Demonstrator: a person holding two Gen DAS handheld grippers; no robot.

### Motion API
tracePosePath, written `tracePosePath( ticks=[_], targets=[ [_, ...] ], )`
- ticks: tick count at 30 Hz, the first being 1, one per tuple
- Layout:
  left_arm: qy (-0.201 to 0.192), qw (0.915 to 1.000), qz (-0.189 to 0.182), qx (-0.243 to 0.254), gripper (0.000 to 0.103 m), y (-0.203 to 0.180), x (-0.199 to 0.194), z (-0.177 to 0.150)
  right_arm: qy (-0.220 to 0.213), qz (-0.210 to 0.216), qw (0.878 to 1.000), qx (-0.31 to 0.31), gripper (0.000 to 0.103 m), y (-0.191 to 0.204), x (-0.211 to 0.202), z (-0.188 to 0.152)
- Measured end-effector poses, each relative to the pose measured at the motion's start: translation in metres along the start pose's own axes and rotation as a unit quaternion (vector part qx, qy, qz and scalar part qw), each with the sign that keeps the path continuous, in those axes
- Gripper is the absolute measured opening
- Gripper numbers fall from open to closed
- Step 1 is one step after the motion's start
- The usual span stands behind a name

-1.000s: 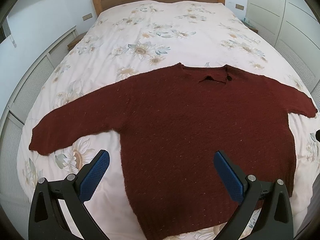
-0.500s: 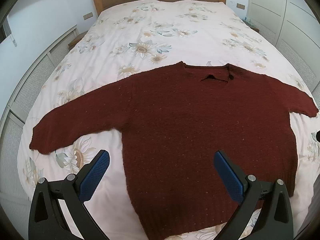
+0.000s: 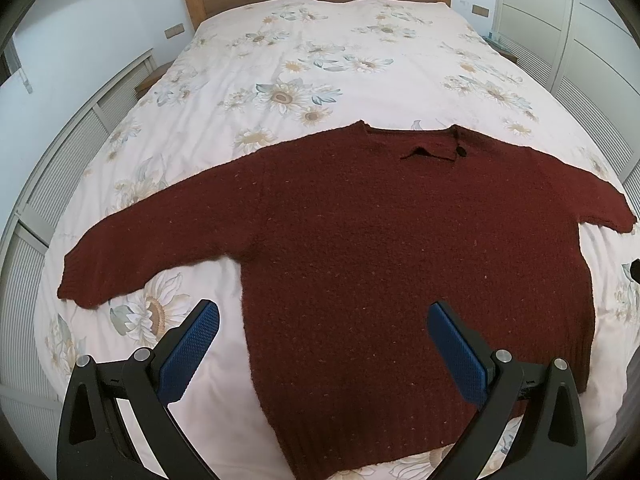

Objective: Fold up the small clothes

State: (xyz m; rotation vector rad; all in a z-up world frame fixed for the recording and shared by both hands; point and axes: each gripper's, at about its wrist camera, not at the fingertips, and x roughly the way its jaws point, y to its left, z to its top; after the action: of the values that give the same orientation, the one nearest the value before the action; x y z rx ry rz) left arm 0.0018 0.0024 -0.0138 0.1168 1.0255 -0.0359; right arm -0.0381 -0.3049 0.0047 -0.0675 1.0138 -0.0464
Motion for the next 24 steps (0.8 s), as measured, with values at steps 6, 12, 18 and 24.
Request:
tracePosePath(
  ticks=[6, 12, 18, 24],
  targets=[
    [0.008, 0.9999, 0.000, 0.008, 0.102, -0.004, 0.011, 0.004, -0.008, -0.015, 1.000, 0.018, 0.103, -0.028, 0.015, 0.008],
    [0.013, 0.9998, -0.002, 0.016, 0.102, -0.005, 0.026, 0.018, -0.016, -0.044, 0.997, 0.061, 0.103, -0.093, 0.048, 0.027],
    [0.019, 0.9998, -0.003, 0.004, 0.102, 0.000, 0.045, 0.035, 0.024, -0.077, 0.983, 0.166, 0.103, -0.194, 0.108, 0.036],
    [0.026, 0.9997, 0.000, 0.006, 0.102, 0.000, 0.063, 0.043, 0.063, -0.094, 0.954, 0.279, 0.103, -0.291, 0.162, 0.030]
  ],
)
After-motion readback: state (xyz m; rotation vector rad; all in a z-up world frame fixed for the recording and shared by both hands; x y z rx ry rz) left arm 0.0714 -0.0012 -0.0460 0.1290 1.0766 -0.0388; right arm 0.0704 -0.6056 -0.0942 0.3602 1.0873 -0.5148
